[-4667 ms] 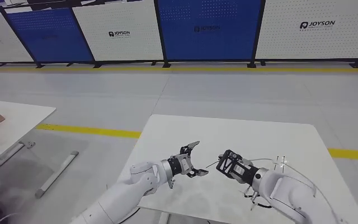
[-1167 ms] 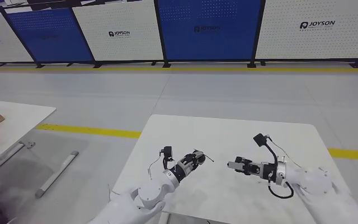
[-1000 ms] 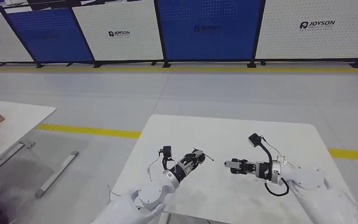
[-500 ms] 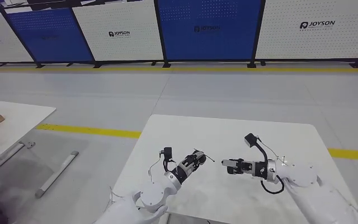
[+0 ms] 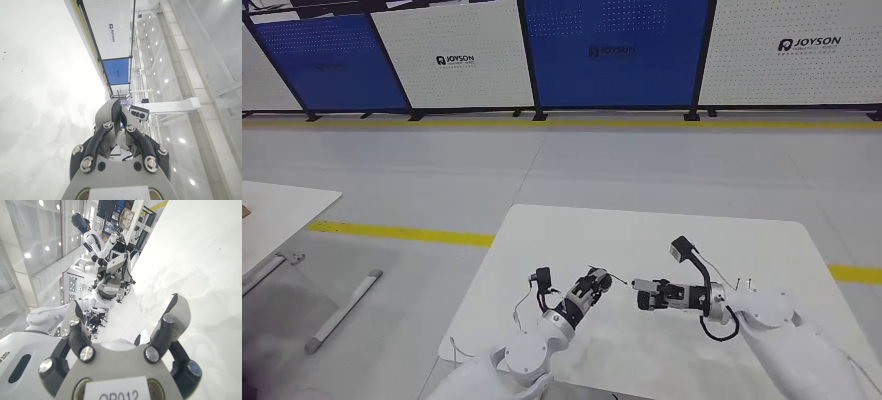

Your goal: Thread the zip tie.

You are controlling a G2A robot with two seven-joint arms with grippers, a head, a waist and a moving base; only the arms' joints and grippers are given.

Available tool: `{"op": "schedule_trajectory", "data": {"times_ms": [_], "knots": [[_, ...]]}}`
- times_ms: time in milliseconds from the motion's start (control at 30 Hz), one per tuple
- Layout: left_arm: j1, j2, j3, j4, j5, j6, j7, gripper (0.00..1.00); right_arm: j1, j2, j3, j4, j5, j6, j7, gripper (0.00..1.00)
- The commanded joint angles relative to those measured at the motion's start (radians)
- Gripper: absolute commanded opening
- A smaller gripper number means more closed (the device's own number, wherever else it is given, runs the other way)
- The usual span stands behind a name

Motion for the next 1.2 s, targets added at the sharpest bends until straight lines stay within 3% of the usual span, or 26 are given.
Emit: {"op": "schedule_trajectory", "data": {"times_ms": [0, 333, 467, 600, 833, 1067, 1100, 1133, 1167], "knots": [[-0.003, -0.004, 0.003, 0.003, 0.009, 0.006, 0.012, 0.00, 0.009, -0.008, -0.003, 0.021, -0.002, 0.000, -0.004, 1.00], [-0.002, -0.005, 0.003, 0.003, 0.008, 0.006, 0.008, 0.00, 0.009, -0.008, -0.003, 0.021, -0.002, 0.000, -0.004, 1.00], [-0.003, -0.017, 0.005, 0.009, -0.020, 0.016, -0.002, 0.00, -0.002, -0.013, -0.004, 0.005, 0.025, 0.007, 0.007, 1.00], [-0.013, -0.031, 0.009, 0.020, -0.039, 0.023, 0.019, 0.00, 0.020, -0.029, -0.022, 0.047, 0.060, 0.011, 0.020, 1.00], [-0.013, -0.031, 0.009, 0.020, -0.039, 0.023, 0.019, 0.00, 0.020, -0.029, -0.022, 0.047, 0.060, 0.011, 0.020, 1.00], [0.004, -0.035, -0.017, 0.005, -0.065, 0.019, -0.046, 0.00, -0.008, -0.021, 0.012, 0.025, 0.066, 0.025, 0.020, 1.00], [0.007, -0.036, -0.023, 0.004, -0.063, 0.021, -0.052, 0.00, -0.011, -0.020, 0.016, 0.022, 0.064, 0.028, 0.020, 0.75], [0.009, -0.036, -0.026, 0.003, -0.061, 0.022, -0.054, 0.00, -0.012, -0.020, 0.019, 0.021, 0.062, 0.032, 0.020, 0.56], [0.011, -0.037, -0.030, 0.001, -0.059, 0.022, -0.057, 0.00, -0.013, -0.019, 0.022, 0.020, 0.061, 0.034, 0.021, 0.49]]}}
